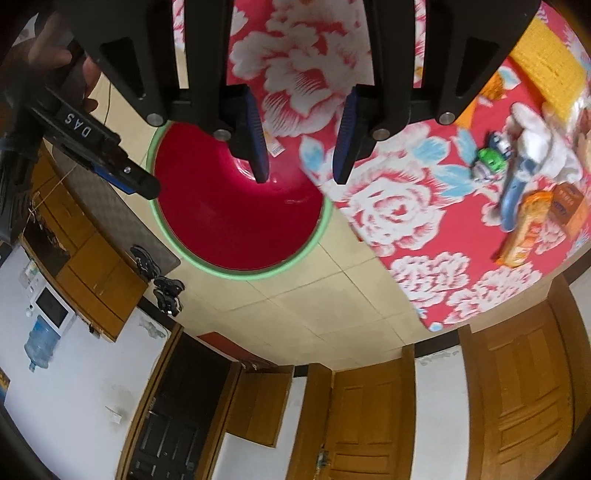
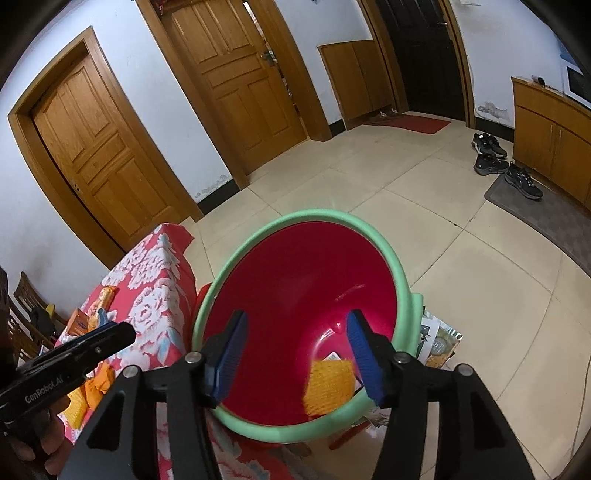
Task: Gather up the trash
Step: 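Move both open tools back over the table, then grasp the crumpled white paper with the left tool while the right tool grasps the orange cloth bundle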
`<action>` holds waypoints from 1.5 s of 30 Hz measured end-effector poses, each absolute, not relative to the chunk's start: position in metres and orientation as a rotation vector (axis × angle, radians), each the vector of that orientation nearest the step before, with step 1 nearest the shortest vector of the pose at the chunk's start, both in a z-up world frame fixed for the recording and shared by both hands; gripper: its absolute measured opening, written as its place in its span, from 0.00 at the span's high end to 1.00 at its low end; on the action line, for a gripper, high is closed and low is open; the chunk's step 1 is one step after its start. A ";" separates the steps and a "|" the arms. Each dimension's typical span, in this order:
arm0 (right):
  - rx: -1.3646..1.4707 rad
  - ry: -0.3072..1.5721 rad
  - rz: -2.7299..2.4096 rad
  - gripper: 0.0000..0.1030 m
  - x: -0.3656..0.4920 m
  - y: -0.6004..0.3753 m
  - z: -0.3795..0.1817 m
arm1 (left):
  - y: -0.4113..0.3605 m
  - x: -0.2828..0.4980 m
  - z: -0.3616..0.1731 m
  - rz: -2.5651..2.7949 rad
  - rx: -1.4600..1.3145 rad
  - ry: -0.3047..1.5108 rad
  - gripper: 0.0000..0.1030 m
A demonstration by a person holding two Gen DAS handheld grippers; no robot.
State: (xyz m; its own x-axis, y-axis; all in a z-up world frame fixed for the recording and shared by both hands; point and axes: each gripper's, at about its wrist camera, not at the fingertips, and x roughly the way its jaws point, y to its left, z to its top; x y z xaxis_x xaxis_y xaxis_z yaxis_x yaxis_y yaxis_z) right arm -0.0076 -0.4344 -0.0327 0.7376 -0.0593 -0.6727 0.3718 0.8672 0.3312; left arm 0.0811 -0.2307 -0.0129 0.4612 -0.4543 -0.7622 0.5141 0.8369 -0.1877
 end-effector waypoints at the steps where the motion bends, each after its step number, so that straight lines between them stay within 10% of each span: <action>1: 0.470 0.705 -0.244 0.41 -0.007 -0.433 -0.031 | -0.227 0.081 -0.012 -0.592 0.067 0.911 0.65; 45: 0.314 0.852 0.090 0.31 0.034 -0.232 -0.029 | 0.070 0.090 -0.017 -0.011 -0.134 0.870 0.59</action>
State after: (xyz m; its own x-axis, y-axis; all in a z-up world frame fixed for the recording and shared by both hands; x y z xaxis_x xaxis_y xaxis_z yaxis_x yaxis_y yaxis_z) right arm 0.0337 -0.2324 -0.0287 0.6575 0.2031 -0.7255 0.0466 0.9502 0.3082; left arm 0.0897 0.0698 -0.0170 0.6451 -0.0647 -0.7614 -0.0449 0.9915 -0.1223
